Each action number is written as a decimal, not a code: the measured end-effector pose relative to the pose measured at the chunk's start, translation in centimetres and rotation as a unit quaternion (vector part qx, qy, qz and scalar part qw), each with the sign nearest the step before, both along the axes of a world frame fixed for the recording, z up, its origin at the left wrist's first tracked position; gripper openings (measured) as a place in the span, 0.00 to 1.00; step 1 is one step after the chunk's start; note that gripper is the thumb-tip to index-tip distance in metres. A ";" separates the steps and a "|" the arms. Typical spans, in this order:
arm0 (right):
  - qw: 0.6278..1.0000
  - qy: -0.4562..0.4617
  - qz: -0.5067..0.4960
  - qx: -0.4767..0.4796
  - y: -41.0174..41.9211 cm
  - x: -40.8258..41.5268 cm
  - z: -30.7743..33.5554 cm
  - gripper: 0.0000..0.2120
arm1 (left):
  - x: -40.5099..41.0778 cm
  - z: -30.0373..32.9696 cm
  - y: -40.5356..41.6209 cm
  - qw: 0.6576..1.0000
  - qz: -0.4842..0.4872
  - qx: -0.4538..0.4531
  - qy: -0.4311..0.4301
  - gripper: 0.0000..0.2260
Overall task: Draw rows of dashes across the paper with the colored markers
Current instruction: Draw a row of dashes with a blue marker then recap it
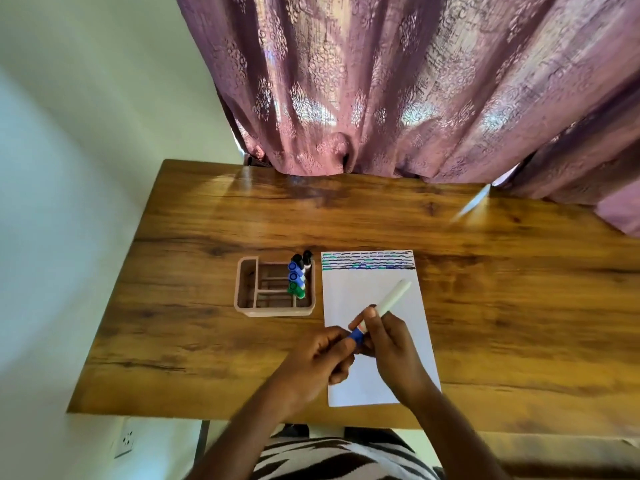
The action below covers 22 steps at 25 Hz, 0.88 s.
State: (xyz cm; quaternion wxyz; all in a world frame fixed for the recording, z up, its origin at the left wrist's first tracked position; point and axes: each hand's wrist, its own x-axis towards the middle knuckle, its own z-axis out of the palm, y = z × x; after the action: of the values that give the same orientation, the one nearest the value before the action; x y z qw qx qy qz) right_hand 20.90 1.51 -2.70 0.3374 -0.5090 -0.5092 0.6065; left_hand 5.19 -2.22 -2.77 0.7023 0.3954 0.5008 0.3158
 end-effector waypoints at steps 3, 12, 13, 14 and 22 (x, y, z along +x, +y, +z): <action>0.998 0.058 0.003 -0.008 1.3 -0.1 -0.4 0.19 | 0.3 -0.3 0.7 0.989 0.041 -0.060 -0.128 0.13; 0.967 -0.070 -0.133 0.207 3.6 -1.2 -8.6 0.04 | 0.8 -7.4 -4.2 0.976 0.043 0.043 0.208 0.04; 0.963 -0.100 -0.124 0.218 2.8 -1.7 -10.0 0.06 | 0.9 -8.2 -3.8 0.945 -0.003 0.129 0.299 0.02; 0.962 -0.117 -0.120 0.217 2.4 -1.7 -11.0 0.06 | 0.9 -9.5 -3.5 0.906 -0.027 0.209 0.366 0.08; 0.953 -0.141 -0.080 0.255 0.3 3.2 -12.5 0.10 | 0.9 -14.9 -0.2 0.804 -0.016 0.369 0.465 0.37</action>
State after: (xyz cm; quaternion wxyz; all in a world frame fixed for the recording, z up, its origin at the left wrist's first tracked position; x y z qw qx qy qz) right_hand 24.13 1.83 -15.24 0.4281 -0.5250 -0.6472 0.3497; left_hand 6.07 -2.46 -17.64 0.1904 0.7322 0.6067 0.2439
